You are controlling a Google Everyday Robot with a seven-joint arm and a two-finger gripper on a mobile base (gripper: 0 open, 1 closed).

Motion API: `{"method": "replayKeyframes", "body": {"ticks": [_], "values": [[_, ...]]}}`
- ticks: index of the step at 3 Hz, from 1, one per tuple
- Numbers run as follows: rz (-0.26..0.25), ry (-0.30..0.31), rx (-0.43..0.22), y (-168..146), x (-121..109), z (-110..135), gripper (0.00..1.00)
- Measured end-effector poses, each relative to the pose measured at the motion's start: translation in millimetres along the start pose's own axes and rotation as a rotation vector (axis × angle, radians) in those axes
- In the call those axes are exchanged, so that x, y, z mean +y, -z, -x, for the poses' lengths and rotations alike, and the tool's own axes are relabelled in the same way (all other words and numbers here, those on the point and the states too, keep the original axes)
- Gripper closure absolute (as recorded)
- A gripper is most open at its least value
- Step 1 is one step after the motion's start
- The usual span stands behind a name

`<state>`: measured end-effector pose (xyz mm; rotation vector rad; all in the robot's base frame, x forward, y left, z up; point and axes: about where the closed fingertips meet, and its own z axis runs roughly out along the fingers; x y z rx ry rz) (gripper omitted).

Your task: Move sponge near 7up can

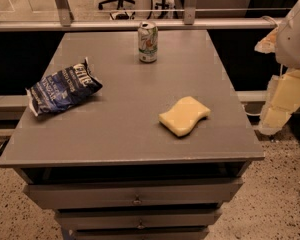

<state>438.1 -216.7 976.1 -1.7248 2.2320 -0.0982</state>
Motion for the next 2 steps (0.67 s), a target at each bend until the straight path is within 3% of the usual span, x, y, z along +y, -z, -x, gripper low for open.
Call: {"method": "replayKeyframes", "body": {"ticks": [2], "values": [[0.003, 0.023, -0.042, -15.8, -2.6, 8.1, 0.0]]}}
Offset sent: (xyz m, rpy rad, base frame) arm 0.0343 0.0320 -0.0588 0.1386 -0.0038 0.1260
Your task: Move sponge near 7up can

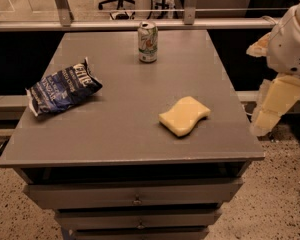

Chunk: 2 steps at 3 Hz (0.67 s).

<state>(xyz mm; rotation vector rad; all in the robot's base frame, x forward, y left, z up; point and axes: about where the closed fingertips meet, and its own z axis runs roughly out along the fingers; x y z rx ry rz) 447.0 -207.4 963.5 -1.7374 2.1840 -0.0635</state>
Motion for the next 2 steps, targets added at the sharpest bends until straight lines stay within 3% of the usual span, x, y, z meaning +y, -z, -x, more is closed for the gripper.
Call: {"method": "replayKeyframes", "body": {"ticks": [2], "values": [[0.068, 0.06, -0.163, -75.7, -10.3, 23.9, 0.0]]}}
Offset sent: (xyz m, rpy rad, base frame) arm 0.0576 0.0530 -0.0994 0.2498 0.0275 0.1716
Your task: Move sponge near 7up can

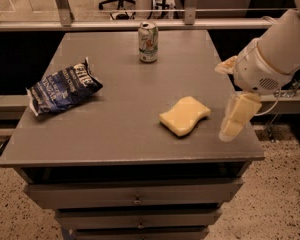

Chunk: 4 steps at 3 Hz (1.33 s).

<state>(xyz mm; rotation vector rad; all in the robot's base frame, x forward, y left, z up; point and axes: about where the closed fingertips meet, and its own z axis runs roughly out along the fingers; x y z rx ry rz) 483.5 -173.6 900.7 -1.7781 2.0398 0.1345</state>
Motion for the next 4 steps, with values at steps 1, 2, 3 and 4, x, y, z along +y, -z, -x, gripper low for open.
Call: {"method": "replayKeyframes", "body": {"ticks": [1, 2, 3, 4], "values": [[0.037, -0.002, -0.069, -28.2, -2.9, 4.3, 0.0], [0.082, -0.011, -0.14, -58.8, -3.9, 9.9, 0.04], [0.101, -0.022, -0.167, -73.2, -5.8, 10.8, 0.26], [0.108, -0.029, -0.171, -74.6, -10.8, 23.1, 0.57]]}}
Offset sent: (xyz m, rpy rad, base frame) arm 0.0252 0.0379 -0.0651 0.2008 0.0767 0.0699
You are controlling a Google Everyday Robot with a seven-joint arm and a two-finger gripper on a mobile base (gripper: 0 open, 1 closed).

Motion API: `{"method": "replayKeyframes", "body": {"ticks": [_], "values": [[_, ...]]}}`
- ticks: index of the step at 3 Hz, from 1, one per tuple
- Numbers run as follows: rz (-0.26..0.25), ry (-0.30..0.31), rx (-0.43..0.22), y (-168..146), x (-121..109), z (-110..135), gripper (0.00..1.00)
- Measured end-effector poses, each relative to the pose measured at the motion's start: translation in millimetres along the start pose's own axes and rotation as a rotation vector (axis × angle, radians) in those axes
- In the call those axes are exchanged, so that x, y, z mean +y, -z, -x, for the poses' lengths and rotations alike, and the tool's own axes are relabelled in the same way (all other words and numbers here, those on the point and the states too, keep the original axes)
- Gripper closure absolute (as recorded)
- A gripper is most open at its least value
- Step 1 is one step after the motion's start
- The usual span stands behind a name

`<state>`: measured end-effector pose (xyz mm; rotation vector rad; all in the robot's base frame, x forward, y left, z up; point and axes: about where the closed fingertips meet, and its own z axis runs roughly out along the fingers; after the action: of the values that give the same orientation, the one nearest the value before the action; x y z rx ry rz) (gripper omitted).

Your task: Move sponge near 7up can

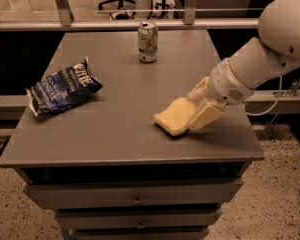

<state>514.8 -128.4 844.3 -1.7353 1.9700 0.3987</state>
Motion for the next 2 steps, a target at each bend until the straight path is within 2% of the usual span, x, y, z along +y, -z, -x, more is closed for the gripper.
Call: {"method": "replayKeyframes", "body": {"ticks": [1, 2], "values": [[-0.014, -0.007, 0.006, 8.6, -2.5, 8.7, 0.81], [-0.134, 0.0, 0.006, 58.2, -17.6, 23.2, 1.0]]}}
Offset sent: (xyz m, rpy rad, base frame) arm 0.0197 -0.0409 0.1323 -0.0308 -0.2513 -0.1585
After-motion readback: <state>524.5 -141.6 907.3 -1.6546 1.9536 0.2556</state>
